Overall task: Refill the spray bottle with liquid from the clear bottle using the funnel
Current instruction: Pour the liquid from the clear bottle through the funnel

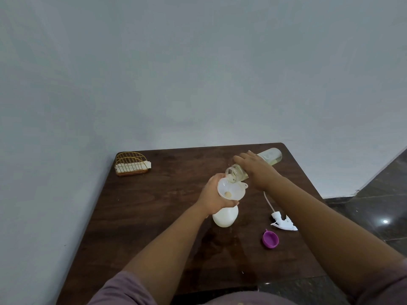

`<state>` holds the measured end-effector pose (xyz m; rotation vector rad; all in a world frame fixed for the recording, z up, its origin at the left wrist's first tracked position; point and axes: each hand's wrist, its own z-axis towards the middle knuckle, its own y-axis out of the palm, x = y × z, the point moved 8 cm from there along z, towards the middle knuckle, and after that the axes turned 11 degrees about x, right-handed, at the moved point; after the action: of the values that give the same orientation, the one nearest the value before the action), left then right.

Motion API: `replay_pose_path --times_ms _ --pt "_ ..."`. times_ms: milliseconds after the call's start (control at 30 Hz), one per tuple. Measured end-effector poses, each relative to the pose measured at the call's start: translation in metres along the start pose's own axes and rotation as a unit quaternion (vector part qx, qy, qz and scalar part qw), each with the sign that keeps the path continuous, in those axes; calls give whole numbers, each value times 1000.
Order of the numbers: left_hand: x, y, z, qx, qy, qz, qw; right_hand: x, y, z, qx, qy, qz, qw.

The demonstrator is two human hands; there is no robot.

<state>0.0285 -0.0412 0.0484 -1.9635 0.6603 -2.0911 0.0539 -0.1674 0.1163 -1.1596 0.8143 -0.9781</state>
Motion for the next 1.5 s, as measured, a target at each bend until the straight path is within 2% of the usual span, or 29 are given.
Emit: replay_pose_path --times_ms 1500 --pt "-4 3 5 -6 13 15 1000 1 2 -2 7 0 -15 1000"
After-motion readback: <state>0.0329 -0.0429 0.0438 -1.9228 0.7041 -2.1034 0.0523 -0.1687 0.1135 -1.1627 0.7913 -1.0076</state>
